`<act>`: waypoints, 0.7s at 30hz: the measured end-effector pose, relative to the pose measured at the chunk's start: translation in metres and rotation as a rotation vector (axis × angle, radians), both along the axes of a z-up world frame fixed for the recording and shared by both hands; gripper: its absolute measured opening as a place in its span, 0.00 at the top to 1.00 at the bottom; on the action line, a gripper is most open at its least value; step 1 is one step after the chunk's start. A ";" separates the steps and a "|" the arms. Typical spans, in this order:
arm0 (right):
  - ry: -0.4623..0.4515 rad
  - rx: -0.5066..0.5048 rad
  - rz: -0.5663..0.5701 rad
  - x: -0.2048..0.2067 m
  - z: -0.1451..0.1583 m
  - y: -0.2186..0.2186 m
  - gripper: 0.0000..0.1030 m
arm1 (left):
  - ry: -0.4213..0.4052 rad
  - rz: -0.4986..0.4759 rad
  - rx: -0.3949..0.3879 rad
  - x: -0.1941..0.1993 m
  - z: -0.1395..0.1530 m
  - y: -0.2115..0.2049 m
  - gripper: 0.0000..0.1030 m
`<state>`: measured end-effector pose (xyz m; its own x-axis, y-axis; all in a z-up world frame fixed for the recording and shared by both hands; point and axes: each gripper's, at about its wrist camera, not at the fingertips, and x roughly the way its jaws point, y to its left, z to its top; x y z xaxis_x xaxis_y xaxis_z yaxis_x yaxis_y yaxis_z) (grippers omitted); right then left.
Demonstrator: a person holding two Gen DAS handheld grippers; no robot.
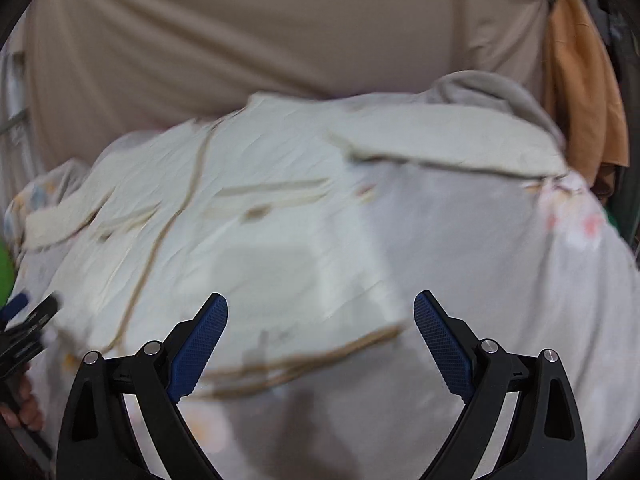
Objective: Fold large clothes
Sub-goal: 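Grasp the cream jacket's sleeve cuff with the right tool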
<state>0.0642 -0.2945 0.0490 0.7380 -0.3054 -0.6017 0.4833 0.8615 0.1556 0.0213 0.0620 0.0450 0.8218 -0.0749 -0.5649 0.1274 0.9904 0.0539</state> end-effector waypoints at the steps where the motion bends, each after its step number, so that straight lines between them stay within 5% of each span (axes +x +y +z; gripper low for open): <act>1: -0.008 0.016 -0.039 0.000 0.004 -0.034 0.10 | 0.011 -0.010 -0.024 0.006 0.003 0.006 0.05; 7: -0.041 0.189 -0.330 0.003 -0.014 -0.214 0.10 | 0.040 0.018 -0.037 0.045 0.001 0.022 0.05; 15: -0.111 0.349 -0.546 0.025 -0.052 -0.329 0.10 | 0.090 0.041 -0.001 0.094 -0.014 0.021 0.05; 18: -0.135 0.400 -0.594 0.036 -0.062 -0.349 0.30 | 0.115 0.040 -0.009 0.109 -0.019 0.022 0.05; 21: -0.135 0.376 -0.650 0.048 -0.055 -0.359 0.80 | 0.108 0.044 0.003 0.118 -0.021 0.023 0.06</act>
<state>0.1119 -0.6537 -0.0065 0.5541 -0.4961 -0.6685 0.8313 0.2875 0.4757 0.1394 0.0847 0.0236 0.7587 -0.0382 -0.6503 0.0890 0.9950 0.0454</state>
